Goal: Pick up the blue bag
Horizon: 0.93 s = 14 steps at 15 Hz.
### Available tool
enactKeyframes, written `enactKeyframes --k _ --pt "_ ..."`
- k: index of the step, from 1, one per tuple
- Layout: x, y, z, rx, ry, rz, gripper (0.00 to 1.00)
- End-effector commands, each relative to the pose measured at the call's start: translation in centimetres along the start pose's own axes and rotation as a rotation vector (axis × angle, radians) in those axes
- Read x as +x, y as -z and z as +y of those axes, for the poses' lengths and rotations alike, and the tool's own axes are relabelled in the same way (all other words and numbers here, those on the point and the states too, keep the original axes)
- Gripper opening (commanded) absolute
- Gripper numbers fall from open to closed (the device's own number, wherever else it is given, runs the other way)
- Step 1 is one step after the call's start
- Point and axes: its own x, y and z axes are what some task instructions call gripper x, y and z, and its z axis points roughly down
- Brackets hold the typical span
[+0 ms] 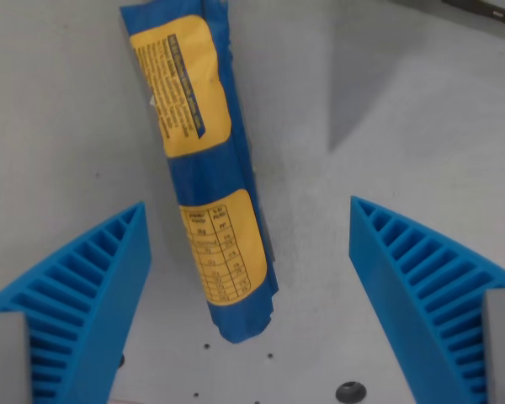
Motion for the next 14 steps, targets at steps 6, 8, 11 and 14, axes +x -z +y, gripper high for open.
enactKeyframes --k 6,8,11,14 --pt "0.4 -1.5 -0.1 0.011 0.022 0.036 1.0" --pt "0.4 -1.8 -0.1 0.011 0.022 0.036 1.0" --pt "0.5 -2.3 -0.1 0.011 0.022 0.036 1.0" --pt "0.5 -2.8 -0.1 0.011 0.022 0.036 1.0"
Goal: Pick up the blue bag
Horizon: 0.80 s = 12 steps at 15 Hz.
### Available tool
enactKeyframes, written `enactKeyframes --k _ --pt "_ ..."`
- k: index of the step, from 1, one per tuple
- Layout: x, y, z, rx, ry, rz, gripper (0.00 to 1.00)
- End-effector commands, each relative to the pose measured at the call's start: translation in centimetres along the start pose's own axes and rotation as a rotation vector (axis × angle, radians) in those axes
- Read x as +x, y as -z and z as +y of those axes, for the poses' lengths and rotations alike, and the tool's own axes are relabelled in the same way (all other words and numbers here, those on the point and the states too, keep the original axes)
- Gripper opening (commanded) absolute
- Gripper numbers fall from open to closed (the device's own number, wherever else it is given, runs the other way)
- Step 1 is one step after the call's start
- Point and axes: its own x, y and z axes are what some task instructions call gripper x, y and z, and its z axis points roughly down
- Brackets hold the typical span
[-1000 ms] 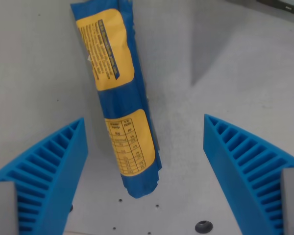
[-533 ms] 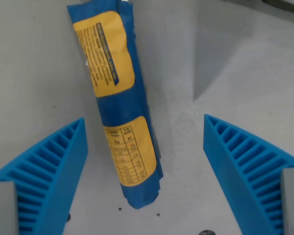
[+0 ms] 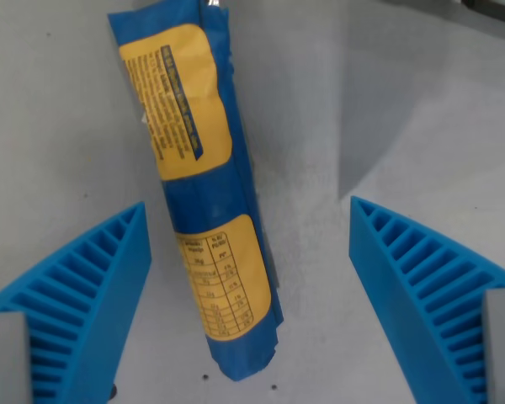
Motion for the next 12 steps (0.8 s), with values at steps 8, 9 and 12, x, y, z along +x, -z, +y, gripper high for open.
enactKeyframes --k 8,9,12 --pt "0.43 -1.17 -0.06 0.008 0.021 0.039 0.0" --pt "0.43 -1.17 -0.06 0.008 0.021 0.039 0.0" --pt "0.43 -1.17 -0.06 0.008 0.021 0.039 0.0"
